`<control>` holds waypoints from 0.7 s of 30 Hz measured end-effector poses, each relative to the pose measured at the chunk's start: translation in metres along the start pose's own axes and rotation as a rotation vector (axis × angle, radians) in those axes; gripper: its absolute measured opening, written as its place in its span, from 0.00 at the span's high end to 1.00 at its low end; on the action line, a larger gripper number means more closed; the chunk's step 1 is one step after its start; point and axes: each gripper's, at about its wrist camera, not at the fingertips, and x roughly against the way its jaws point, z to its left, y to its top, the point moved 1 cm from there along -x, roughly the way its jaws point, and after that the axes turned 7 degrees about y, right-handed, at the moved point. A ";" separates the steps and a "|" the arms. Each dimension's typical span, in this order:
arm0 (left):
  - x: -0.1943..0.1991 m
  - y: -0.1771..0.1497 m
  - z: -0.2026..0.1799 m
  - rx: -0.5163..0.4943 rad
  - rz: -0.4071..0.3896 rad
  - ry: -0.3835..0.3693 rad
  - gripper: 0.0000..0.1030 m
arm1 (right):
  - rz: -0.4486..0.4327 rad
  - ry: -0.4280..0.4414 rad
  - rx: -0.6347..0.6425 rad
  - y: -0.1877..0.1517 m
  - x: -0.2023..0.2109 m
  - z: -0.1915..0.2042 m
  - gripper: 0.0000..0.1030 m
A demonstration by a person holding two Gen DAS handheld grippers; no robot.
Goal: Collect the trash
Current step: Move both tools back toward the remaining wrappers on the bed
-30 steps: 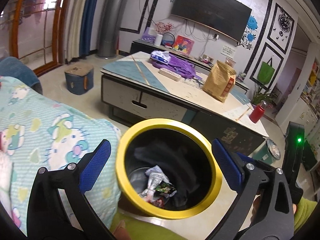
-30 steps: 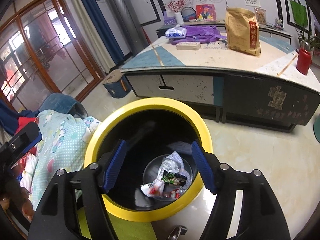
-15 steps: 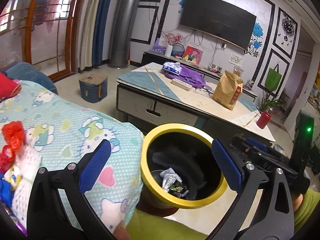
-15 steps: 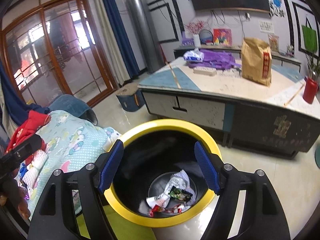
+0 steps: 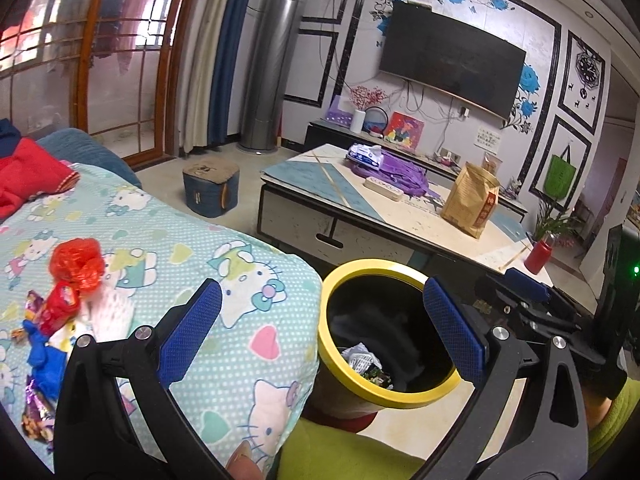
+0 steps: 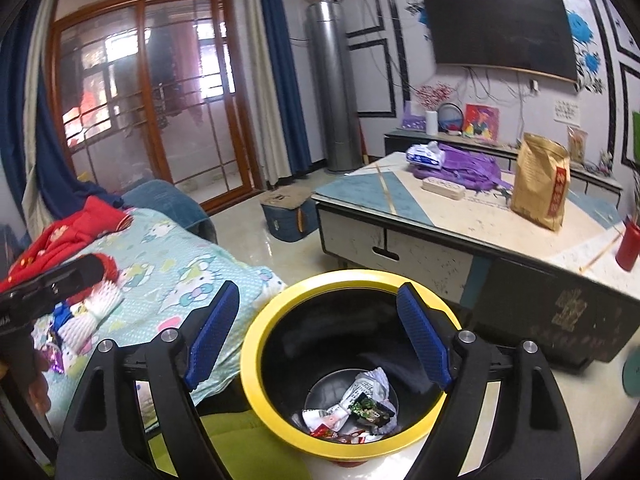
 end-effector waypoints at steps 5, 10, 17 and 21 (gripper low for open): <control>0.008 0.000 0.007 0.000 -0.022 0.015 0.10 | 0.004 0.018 0.038 -0.002 -0.001 0.015 0.22; 0.014 -0.001 0.021 0.034 -0.030 0.035 0.10 | 0.016 0.037 0.079 -0.006 -0.003 0.031 0.21; 0.022 0.000 0.038 0.069 -0.044 0.065 0.11 | 0.031 0.067 0.122 -0.011 -0.004 0.052 0.18; 0.026 -0.001 0.047 0.084 -0.055 0.090 0.11 | 0.048 0.098 0.153 -0.014 -0.006 0.067 0.18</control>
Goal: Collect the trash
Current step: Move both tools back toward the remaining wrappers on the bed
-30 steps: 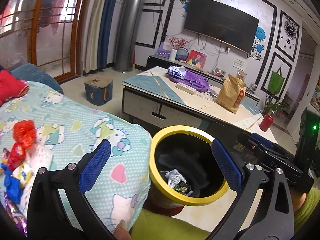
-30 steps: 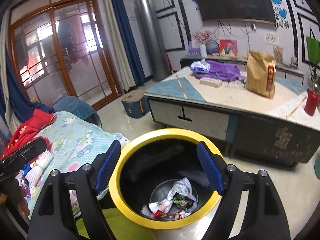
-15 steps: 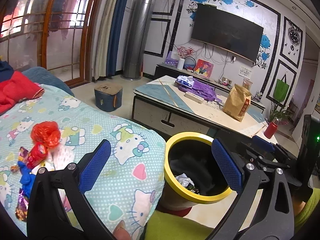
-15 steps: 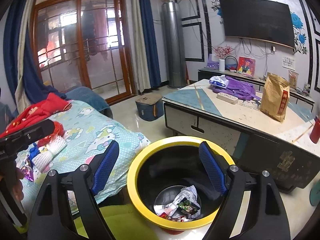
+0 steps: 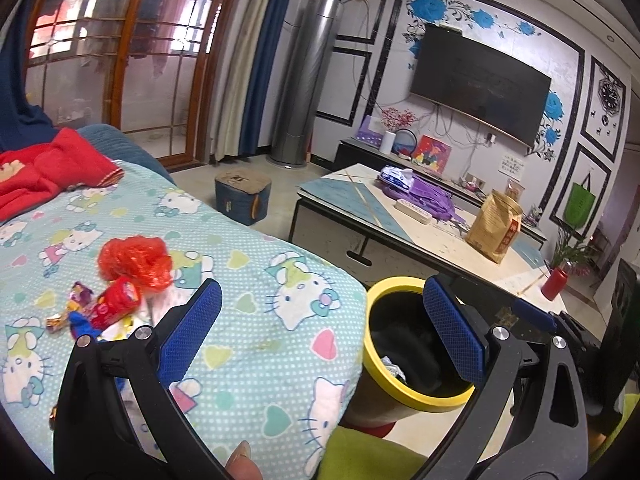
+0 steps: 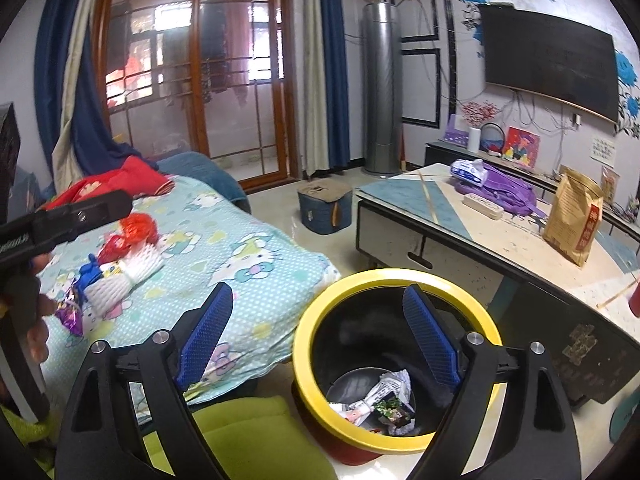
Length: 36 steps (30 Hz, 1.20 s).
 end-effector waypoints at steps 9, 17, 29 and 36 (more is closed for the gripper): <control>0.001 0.002 0.032 0.055 0.006 0.075 0.11 | 0.014 0.093 0.050 0.007 -0.011 0.036 0.16; 0.004 0.006 0.067 0.112 -0.004 0.146 0.11 | 0.023 0.182 0.082 0.019 -0.024 0.069 0.16; 0.015 0.009 0.148 0.222 -0.010 0.291 0.10 | 0.050 0.300 0.127 0.046 -0.061 0.120 0.16; 0.014 0.002 0.193 0.280 0.040 0.342 0.11 | 0.082 0.347 0.120 0.062 -0.094 0.145 0.16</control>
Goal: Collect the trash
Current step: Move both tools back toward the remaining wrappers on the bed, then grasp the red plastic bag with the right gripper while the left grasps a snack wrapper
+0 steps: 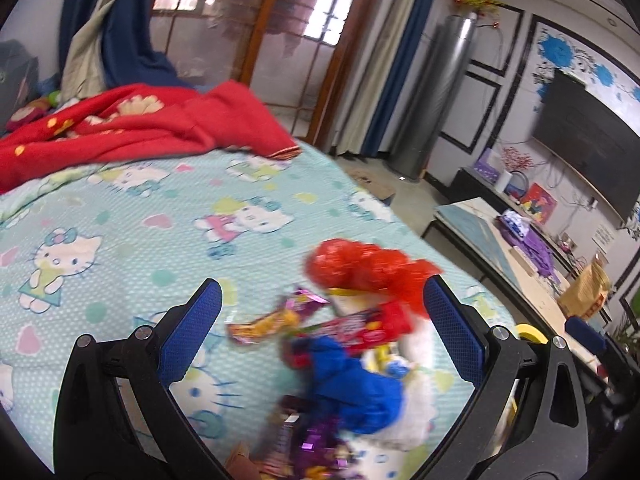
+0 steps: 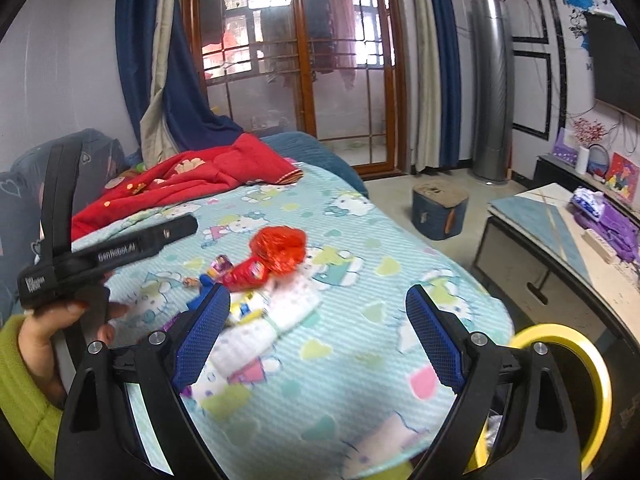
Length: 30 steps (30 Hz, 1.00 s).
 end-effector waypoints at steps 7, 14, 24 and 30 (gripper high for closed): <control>-0.024 -0.004 0.034 0.026 0.094 0.007 0.11 | 0.064 0.026 -0.023 0.015 -0.046 0.004 0.16; -0.050 -0.017 0.048 0.036 0.193 -0.048 0.27 | 0.119 0.044 -0.087 0.021 -0.082 0.000 0.16; -0.064 -0.025 0.048 0.040 0.258 -0.100 0.35 | 0.159 0.043 -0.110 0.023 -0.115 -0.002 0.26; -0.067 -0.027 0.052 0.056 0.272 -0.104 0.46 | 0.189 0.052 -0.128 0.018 -0.123 -0.005 0.49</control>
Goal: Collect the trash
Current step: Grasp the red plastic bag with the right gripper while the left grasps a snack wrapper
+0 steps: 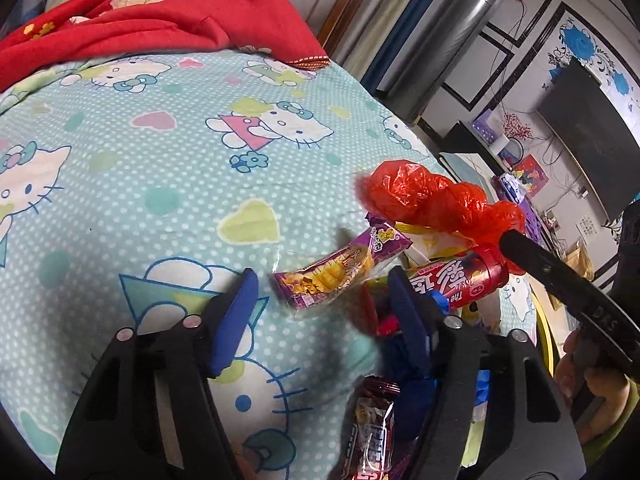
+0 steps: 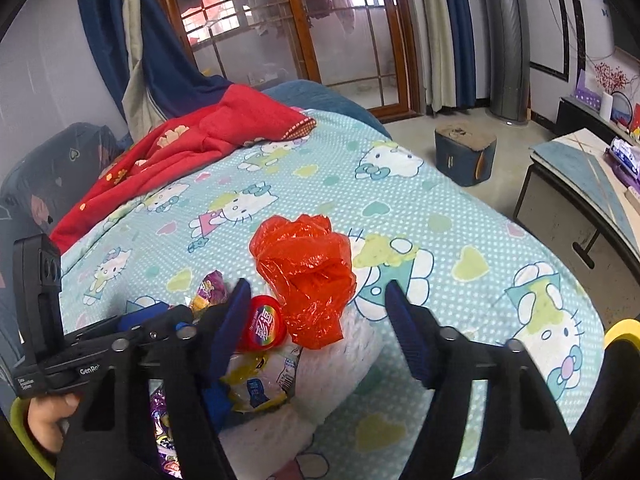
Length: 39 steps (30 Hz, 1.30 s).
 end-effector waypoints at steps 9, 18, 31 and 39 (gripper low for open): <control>0.001 0.000 0.010 0.048 0.009 -0.016 0.72 | -0.015 -0.002 0.024 -0.005 0.001 0.003 0.85; 0.010 0.002 0.014 0.076 -0.024 -0.064 0.97 | -0.093 -0.017 0.030 -0.003 0.018 0.002 0.92; 0.046 0.013 -0.003 0.040 -0.182 -0.041 0.97 | -0.210 -0.052 0.029 -0.004 0.060 -0.001 0.93; 0.070 0.015 -0.031 -0.027 -0.256 -0.054 0.97 | -0.241 -0.071 0.009 -0.013 0.089 -0.008 0.93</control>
